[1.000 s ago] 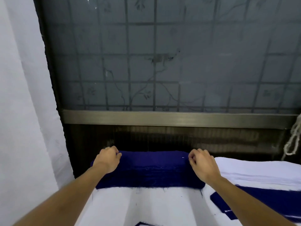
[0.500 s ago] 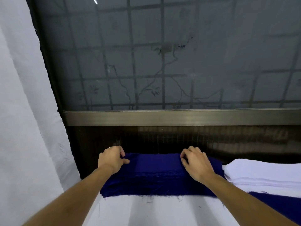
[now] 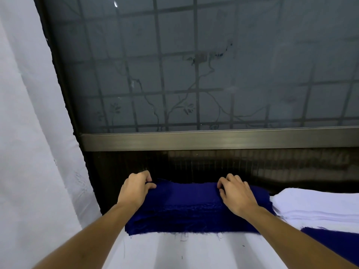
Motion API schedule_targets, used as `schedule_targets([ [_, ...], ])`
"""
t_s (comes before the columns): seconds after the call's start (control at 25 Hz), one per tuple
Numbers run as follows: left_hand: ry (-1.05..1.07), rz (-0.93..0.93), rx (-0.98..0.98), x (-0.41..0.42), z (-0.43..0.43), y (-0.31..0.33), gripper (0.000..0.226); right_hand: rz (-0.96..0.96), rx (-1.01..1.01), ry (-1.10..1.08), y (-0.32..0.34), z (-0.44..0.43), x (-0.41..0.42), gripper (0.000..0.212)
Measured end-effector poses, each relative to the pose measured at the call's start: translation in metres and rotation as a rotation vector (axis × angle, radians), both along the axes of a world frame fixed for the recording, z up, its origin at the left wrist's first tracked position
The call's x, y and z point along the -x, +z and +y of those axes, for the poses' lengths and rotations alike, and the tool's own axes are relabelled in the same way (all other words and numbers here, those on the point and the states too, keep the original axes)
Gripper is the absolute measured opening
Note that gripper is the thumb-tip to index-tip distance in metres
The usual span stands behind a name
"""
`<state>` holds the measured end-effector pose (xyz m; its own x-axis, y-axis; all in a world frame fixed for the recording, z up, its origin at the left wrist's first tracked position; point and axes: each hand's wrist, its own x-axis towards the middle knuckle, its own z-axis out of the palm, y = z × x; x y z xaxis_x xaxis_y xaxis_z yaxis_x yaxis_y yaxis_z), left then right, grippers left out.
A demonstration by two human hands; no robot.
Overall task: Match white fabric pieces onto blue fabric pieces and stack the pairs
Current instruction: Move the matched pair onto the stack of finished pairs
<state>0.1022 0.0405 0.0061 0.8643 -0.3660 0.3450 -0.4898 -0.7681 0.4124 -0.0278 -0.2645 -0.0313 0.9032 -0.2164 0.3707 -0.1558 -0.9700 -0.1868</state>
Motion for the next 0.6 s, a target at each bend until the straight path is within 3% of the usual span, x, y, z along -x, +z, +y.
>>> schedule_targets([
  [0.04,0.0,-0.017,-0.052,0.003,0.001,0.002,0.005,0.005,0.008,-0.004,0.0,0.001,0.0,0.021],
  [0.16,0.056,-0.122,-0.213,0.009,0.001,0.005,0.024,0.012,0.03,-0.025,0.002,0.007,-0.001,0.024],
  [0.36,0.052,-0.2,-0.104,0.016,0.006,0.014,0.006,-0.014,0.065,0.009,0.008,0.028,-0.002,0.026],
  [0.6,-0.027,-0.157,-0.174,0.017,0.003,0.014,0.022,-0.021,0.083,0.063,0.009,0.041,0.0,0.027],
])
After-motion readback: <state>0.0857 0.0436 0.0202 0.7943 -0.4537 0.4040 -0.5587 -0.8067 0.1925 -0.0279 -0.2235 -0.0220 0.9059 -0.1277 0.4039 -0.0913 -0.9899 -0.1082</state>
